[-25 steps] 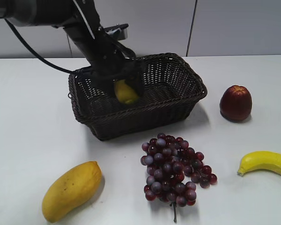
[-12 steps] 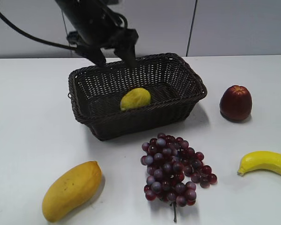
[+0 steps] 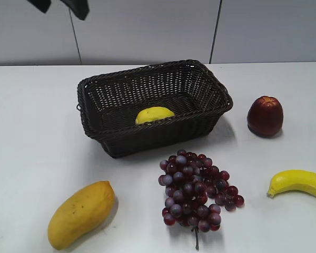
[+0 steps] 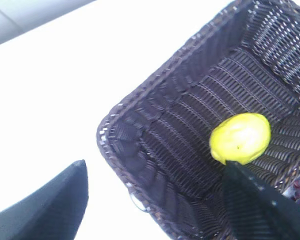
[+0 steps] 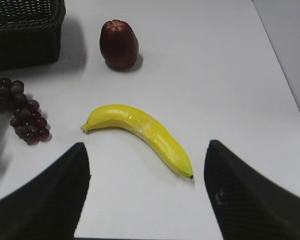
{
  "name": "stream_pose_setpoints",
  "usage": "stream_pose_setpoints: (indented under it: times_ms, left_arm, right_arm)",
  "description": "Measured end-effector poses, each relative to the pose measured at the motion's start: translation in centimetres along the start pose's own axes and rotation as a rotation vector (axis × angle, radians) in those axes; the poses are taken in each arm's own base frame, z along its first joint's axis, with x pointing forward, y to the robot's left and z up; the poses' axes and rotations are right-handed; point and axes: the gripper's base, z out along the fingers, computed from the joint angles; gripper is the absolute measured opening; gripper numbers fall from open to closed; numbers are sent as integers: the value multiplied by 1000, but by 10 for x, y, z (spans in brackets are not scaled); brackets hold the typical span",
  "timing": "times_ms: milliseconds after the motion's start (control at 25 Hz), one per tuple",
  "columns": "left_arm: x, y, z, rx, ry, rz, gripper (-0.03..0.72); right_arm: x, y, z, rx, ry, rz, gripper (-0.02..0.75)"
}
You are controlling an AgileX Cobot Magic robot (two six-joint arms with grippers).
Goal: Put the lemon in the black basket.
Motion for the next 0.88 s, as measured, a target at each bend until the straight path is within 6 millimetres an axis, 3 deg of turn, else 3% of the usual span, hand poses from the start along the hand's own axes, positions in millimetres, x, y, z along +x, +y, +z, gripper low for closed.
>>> stream_pose_setpoints:
  times_ms: [200,320,480,680,880]
  left_arm:
    - [41,34,-20,-46,55,-94,599]
    - [82,57,-25,-78,129,-181,593]
    - [152,74,-33,-98,232,-324,591]
    - [224,55,-49,-95,208,-424,591]
    - [273,20,-79,-115,4,-424,591]
  right_arm:
    - [0,0,0,-5,0,3,583]
    - [0,0,0,-5,-1,3,583]
    - [0,0,0,-5,-1,3,583]
    - [0,0,0,-5,-1,3,583]
    - [0,0,0,-5,-1,3,583]
